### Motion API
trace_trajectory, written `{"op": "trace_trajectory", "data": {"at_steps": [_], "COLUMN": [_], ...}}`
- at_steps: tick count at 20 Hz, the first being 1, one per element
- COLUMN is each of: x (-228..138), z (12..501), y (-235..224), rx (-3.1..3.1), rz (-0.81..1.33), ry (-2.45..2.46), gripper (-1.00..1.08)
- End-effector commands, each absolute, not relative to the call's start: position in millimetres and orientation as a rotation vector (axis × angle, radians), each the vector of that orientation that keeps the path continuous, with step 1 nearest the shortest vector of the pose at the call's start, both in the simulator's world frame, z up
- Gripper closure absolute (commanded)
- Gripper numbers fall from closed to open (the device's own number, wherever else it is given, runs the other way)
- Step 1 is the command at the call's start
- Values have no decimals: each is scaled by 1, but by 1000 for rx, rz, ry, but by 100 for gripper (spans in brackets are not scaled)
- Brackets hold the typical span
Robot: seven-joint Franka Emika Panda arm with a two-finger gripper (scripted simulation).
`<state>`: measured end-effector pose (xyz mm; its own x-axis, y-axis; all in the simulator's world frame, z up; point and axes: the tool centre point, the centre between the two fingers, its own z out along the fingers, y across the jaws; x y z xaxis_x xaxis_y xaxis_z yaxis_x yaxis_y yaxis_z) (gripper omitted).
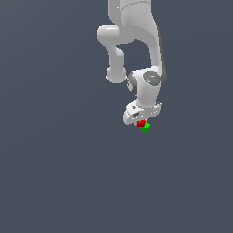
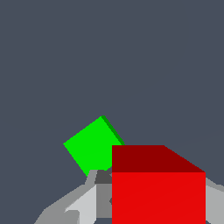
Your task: Stack the red cube on top of the green cube.
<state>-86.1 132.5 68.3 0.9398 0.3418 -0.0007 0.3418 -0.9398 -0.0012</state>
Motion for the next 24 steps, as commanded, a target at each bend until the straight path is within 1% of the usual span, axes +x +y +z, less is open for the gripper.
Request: {"op": "trace_trajectory", "data": {"at_steps": [1,7,14,15,24], "x": [-86,-85,-84,-84,-84], "z": [65,59,60,60,60], "y": [149,170,169,169,169], "rx": [-3094,-3095,-3095,-3095,-3095], "rz": [0,0,0,0,0], "ry": [-542,-542,-542,-542,-542], "gripper": [108,108,108,-92,-92]}}
